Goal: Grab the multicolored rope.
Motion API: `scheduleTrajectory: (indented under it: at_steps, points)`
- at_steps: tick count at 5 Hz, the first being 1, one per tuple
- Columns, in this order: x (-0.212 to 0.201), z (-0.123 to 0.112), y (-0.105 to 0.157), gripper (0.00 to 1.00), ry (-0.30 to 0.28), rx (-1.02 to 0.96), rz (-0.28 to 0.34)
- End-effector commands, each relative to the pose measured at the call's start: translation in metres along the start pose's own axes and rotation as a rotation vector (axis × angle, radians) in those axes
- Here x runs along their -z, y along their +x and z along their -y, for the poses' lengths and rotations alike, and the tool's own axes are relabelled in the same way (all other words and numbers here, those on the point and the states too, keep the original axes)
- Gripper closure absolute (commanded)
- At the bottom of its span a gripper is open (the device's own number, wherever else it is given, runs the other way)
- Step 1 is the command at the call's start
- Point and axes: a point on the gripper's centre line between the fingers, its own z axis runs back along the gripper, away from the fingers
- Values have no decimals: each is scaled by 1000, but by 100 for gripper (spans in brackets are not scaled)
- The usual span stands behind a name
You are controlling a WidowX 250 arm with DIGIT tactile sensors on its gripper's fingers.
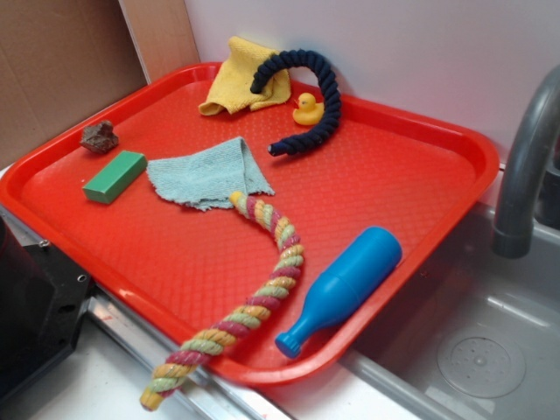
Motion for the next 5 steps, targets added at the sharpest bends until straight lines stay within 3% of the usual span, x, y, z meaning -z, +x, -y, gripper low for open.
scheduleTrajectory:
  at_steps: [1,2,3,5]
  points:
    - [0,0,0,0,0,0,0]
    - [45,46,11,0,-93,68,-22]
    - [69,91,22,0,-384,310,54]
    - [69,91,22,0,-384,310,54]
